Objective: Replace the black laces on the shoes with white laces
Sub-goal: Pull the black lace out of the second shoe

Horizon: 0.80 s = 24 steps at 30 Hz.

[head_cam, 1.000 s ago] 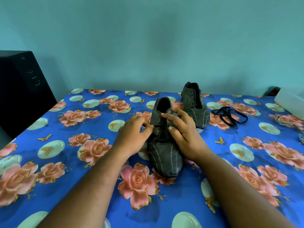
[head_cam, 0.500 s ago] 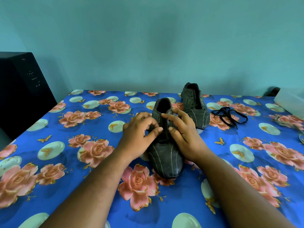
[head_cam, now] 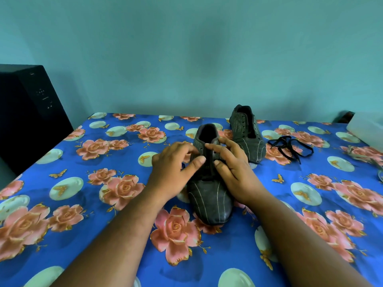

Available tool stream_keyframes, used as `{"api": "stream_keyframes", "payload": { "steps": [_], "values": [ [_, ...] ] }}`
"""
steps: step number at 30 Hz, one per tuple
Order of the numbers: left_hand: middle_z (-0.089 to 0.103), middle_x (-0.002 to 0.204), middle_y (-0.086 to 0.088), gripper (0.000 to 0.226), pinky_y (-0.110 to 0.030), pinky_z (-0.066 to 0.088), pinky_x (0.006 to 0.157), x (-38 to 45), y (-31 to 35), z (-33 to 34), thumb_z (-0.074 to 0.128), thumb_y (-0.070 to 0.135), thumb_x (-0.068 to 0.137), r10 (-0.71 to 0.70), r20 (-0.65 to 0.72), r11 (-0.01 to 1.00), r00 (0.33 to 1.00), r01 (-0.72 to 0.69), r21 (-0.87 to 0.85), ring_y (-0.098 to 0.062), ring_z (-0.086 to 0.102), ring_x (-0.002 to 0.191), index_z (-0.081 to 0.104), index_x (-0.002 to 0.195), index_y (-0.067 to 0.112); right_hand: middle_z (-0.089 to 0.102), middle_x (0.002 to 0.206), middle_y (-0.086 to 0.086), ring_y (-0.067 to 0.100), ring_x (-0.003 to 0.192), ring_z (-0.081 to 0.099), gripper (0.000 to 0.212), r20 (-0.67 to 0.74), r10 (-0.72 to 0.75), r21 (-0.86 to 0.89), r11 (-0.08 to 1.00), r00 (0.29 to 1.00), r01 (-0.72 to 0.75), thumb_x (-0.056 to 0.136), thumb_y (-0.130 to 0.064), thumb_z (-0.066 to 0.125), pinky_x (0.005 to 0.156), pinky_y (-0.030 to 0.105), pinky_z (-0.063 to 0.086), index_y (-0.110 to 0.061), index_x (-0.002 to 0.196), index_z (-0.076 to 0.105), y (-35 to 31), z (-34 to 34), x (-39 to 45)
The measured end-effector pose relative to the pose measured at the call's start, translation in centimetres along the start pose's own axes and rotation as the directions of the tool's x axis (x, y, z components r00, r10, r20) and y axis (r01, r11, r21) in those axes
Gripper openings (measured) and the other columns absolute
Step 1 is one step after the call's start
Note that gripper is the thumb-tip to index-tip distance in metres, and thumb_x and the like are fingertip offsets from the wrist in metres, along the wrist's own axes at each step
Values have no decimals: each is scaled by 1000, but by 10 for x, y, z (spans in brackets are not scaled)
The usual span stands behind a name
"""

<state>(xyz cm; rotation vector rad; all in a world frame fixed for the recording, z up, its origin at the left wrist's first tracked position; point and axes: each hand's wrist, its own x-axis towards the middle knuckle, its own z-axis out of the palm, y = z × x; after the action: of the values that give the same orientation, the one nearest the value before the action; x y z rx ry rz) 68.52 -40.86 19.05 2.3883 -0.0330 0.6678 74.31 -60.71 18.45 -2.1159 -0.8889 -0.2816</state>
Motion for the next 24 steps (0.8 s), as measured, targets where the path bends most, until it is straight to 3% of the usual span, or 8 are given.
{"api": "stream_keyframes", "payload": {
  "steps": [5,8,11,14,16,19,21,24],
  "values": [
    [49,88,16,26,-46,44,84,-1,6,10,52,55,95,26,9,999,1000,-26,33,-13,53,94,50,82,33,35,152,-10,10,145,27,50,-1,5,16,1000,1000,-5,95,-42,40,117,23,17,-40,145,46,1,0,1],
    [56,81,9,26,-44,48,79,3,3,8,55,44,94,-123,-43,989,991,119,-84,-17,56,82,58,79,22,37,150,-11,13,144,29,50,-9,2,22,1000,1000,-2,96,-40,42,119,31,21,-38,146,45,1,0,1],
    [59,71,3,30,-40,45,69,5,-3,0,53,42,92,-285,-97,957,954,277,-90,-22,56,70,58,74,18,36,150,-12,10,144,28,49,2,15,32,999,1000,-15,96,-36,44,117,28,20,-37,146,46,0,0,1],
    [60,66,5,35,-41,45,80,4,-6,-4,57,46,94,-412,-86,911,907,413,-4,-23,59,74,56,70,21,36,151,-12,11,144,28,50,9,21,30,999,1000,-21,95,-39,42,117,28,19,-38,146,45,1,0,0],
    [64,81,12,32,-42,43,88,3,-5,-4,56,55,93,-365,-55,931,929,366,12,-19,62,89,57,78,28,36,150,-12,12,145,28,51,8,22,28,999,1000,-22,95,-41,40,118,29,20,-39,145,45,1,0,0],
    [62,105,17,44,-48,46,92,1,-2,-2,46,80,85,-123,-39,991,992,120,-65,-13,58,107,58,102,41,36,149,-13,10,145,28,51,2,19,41,999,1000,-19,95,-41,41,119,31,21,-39,145,45,1,1,0],
    [58,103,17,50,-49,46,90,0,2,4,43,82,82,-32,-3,999,999,32,-9,-13,55,105,58,100,38,36,149,-14,11,145,28,50,-6,19,58,998,1000,-19,95,-44,41,121,35,23,-40,145,44,2,1,1],
    [50,91,18,35,-51,46,85,0,5,9,43,73,87,6,-2,1000,1000,-6,-2,-15,52,97,49,85,38,32,155,-11,12,149,23,59,33,25,65,997,999,-27,94,-62,46,123,45,24,-43,149,38,7,-1,0]
  ]
}}
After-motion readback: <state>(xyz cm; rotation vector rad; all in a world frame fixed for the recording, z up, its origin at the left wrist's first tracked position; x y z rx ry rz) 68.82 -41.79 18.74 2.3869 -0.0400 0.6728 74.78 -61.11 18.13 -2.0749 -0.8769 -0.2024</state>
